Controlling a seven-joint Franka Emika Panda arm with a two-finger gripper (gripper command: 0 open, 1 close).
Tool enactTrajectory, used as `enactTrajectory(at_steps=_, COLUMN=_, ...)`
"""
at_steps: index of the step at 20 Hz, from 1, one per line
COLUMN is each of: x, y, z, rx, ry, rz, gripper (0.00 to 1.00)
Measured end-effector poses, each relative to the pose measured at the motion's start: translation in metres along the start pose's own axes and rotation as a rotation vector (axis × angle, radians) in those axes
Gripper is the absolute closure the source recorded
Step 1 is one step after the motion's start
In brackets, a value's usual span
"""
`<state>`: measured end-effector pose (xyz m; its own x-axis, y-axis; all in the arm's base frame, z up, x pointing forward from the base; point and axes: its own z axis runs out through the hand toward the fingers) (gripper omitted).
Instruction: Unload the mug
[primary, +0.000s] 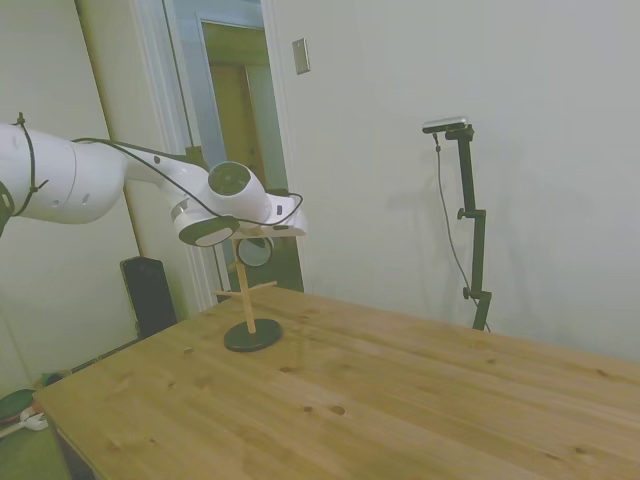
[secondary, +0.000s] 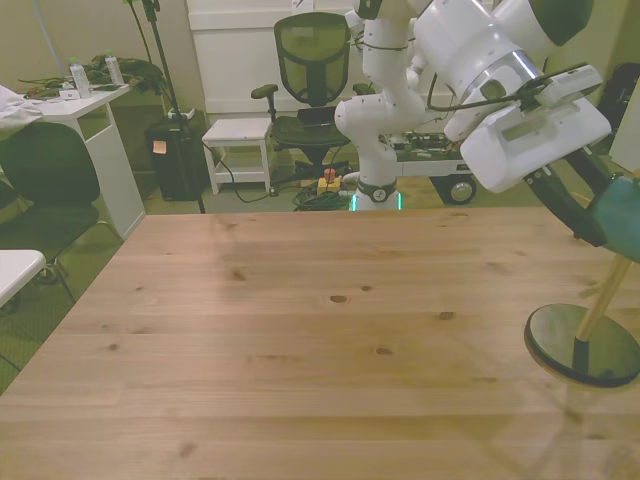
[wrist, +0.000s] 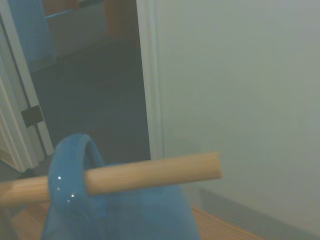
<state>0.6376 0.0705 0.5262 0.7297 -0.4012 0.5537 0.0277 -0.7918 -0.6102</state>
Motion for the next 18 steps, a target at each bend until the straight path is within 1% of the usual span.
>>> enactTrajectory(at_steps=12, x=0.0006, y=-0.0009, z=-0.0055, rx=0.039, ry=-0.04, rz=-0.034, gripper=1.0)
enactTrajectory(at_steps=18, x=0.0014, y=0.0015, z=-0.0068, rx=0.043, ry=-0.047, rz=-0.036, gripper=1.0)
